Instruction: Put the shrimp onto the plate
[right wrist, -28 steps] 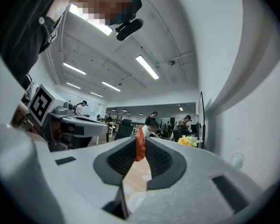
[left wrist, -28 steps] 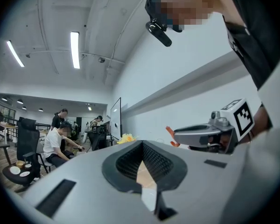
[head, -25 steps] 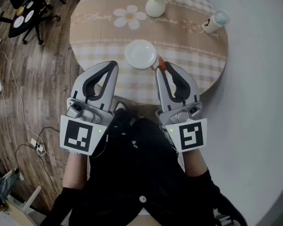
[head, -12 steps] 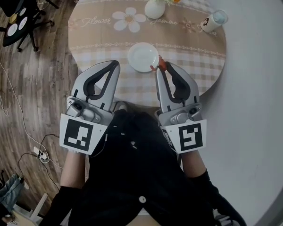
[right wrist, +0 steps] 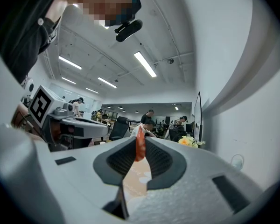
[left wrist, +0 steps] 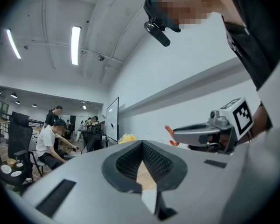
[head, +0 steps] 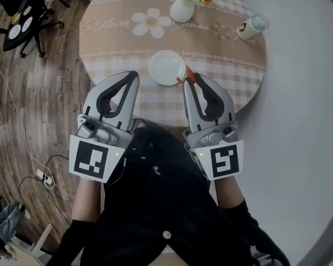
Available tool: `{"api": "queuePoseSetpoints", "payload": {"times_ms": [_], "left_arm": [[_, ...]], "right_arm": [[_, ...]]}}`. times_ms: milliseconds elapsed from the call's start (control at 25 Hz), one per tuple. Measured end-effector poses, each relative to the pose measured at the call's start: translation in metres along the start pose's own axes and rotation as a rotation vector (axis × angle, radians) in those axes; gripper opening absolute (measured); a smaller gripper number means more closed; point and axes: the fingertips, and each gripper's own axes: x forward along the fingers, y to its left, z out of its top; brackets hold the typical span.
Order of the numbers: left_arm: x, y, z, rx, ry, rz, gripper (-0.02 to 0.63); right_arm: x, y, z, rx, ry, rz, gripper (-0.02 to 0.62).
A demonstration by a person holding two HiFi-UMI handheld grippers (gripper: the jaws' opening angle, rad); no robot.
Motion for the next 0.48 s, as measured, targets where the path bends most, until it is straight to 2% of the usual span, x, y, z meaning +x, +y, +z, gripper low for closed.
{"api": "queuePoseSetpoints", "payload": {"times_ms": [480], "left_arm": [[0.001, -0.002, 0.002, -0.010, 0.007, 0.088, 0.000]], "right_arm": [[0.007, -0.012, -0.011, 0.006, 0.013, 0.075, 0.048]]}}
